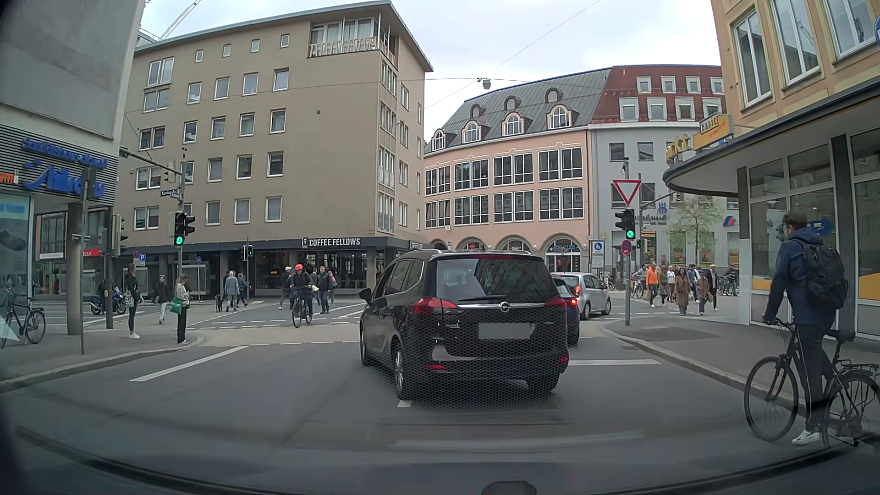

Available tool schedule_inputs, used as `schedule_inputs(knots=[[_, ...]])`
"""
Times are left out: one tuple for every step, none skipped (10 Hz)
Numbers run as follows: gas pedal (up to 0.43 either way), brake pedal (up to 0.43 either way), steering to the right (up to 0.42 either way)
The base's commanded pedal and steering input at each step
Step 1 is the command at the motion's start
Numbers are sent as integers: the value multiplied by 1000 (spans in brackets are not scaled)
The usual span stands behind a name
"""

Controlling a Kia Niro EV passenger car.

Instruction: Follow the waypoints while adhering to traffic rules and regulations

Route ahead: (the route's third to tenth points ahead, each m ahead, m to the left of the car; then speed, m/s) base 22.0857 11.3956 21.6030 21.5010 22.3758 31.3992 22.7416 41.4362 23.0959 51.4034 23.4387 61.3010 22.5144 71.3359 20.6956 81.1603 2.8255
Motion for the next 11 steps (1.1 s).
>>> schedule_inputs(knots=[[0,0,15],[0,0,11],[0,0,5],[0,0,-14],[0,12,-28],[0,67,-42],[0,73,-51],[0,146,-51],[0,171,-48],[0,183,-53],[0,195,-62]])
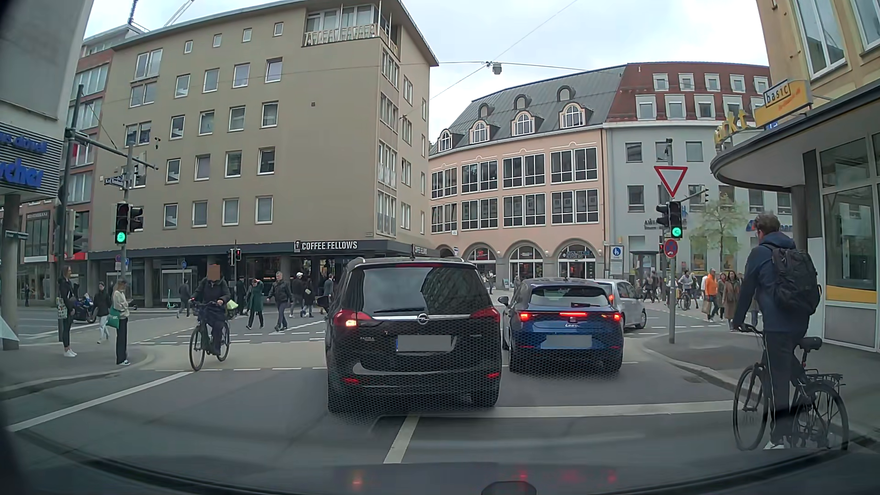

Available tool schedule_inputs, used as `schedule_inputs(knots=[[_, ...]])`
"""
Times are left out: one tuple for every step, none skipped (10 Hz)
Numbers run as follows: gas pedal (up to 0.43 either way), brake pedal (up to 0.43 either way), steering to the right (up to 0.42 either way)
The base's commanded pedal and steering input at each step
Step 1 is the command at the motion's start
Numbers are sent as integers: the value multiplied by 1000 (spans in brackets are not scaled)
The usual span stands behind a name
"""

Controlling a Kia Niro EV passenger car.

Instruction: Follow the waypoints while adhering to traffic rules and regulations

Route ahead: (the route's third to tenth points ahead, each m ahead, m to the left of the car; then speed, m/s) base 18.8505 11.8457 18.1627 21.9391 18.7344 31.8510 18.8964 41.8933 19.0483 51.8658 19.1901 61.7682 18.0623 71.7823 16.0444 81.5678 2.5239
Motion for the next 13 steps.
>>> schedule_inputs(knots=[[0,195,-71],[0,201,-74],[0,220,-74],[0,220,-75],[0,213,-77],[0,195,-81],[0,201,-89],[0,213,-99],[0,207,-108],[0,177,-112],[0,177,-115],[0,165,-115],[0,122,-118]])
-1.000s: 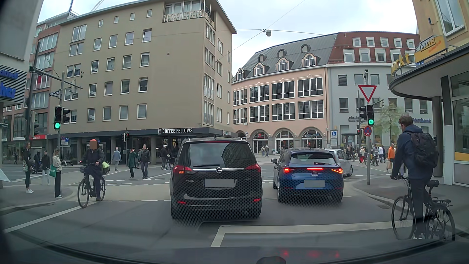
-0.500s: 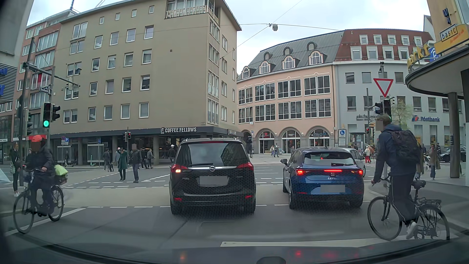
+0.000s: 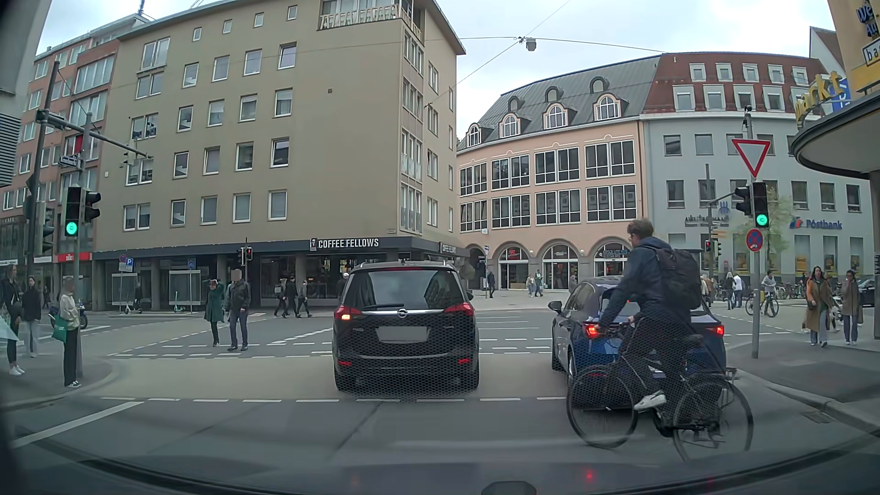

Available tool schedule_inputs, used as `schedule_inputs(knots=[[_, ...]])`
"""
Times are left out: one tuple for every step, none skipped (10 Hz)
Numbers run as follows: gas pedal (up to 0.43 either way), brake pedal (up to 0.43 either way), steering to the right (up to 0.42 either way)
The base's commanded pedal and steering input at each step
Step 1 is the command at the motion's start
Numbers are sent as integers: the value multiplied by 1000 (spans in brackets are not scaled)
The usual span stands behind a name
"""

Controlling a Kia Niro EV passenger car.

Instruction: Follow the waypoints while adhering to traffic rules and regulations

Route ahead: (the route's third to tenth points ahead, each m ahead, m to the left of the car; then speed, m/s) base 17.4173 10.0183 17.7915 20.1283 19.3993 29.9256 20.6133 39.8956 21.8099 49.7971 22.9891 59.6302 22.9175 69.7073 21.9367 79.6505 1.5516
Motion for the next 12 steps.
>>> schedule_inputs(knots=[[0,98,-127],[0,73,-147],[0,61,-174],[0,43,-204],[0,0,-229],[0,0,-276],[47,0,-322],[197,0,-354],[287,0,-367],[260,0,-361],[260,0,-352],[260,0,-338]])
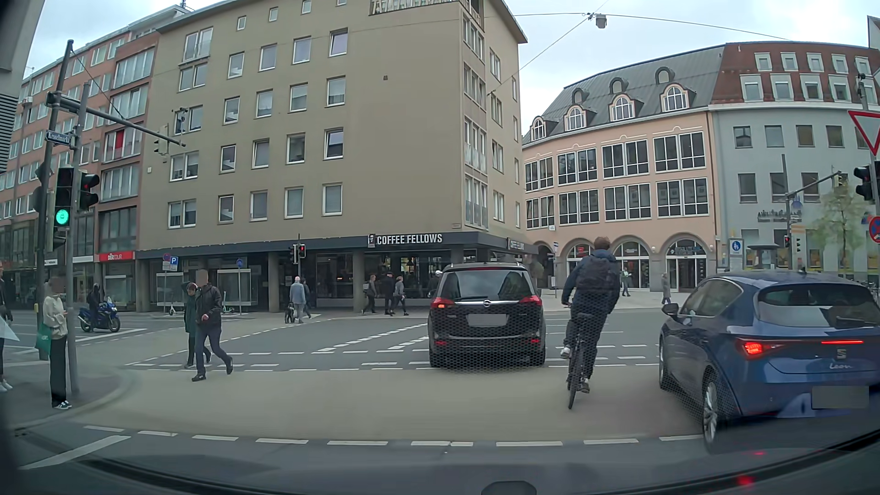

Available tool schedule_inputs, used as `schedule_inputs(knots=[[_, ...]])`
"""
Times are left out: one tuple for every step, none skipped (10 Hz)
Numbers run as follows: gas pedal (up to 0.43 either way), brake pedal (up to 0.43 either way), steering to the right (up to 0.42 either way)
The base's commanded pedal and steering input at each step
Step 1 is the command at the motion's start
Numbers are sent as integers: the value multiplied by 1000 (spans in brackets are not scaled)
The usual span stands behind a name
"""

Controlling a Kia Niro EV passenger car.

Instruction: Follow the waypoints while adhering to traffic rules and regulations

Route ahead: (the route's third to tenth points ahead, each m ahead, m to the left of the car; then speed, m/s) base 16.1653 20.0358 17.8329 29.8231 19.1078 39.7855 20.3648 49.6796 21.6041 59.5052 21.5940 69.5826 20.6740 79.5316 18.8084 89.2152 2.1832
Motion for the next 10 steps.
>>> schedule_inputs(knots=[[228,0,-320],[209,0,-299],[209,0,-264],[197,0,-220],[197,0,-177],[197,0,-135],[197,0,-82],[197,0,-21],[189,0,26],[169,0,74]])
